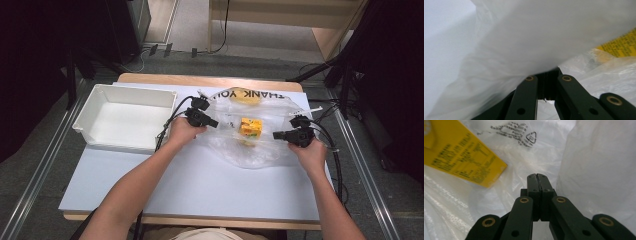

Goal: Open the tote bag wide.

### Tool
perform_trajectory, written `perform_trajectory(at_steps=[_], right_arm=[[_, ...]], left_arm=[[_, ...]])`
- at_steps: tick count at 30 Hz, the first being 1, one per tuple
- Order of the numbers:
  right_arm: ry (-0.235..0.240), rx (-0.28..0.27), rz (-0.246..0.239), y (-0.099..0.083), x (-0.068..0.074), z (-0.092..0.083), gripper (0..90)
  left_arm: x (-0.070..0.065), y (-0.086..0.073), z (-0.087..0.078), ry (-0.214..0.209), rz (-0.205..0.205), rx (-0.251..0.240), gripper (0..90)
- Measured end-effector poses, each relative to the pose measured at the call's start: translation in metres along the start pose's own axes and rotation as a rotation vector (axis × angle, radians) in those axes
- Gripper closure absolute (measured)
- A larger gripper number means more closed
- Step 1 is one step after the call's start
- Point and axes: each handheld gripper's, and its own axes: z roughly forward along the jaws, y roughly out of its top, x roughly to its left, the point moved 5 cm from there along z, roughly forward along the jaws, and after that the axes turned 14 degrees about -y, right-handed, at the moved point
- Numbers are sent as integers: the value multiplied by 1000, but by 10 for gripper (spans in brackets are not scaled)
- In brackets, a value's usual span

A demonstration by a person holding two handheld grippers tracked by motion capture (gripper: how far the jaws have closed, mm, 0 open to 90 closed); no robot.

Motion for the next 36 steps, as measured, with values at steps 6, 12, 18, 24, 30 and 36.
perform_trajectory(at_steps=[6, 12, 18, 24, 30, 36], right_arm=[[-23, 17, 22, -11, -5, 9, 900], [-36, 14, 33, -14, -8, 12, 900], [-45, -1, 42, -16, -9, 13, 900], [-70, -6, 50, -21, -16, 9, 900], [-100, -8, 90, -26, -28, 4, 900], [-159, -5, 104, -32, -40, -3, 900]], left_arm=[[1, 0, 3, 20, 19, -6, 900], [6, -2, 8, 46, 11, -8, 900], [9, -3, 7, 52, 7, -21, 900], [14, -7, 5, 42, -15, -69, 900], [17, -6, 3, 79, -29, -83, 900], [20, -5, 0, 120, -54, -91, 900]])
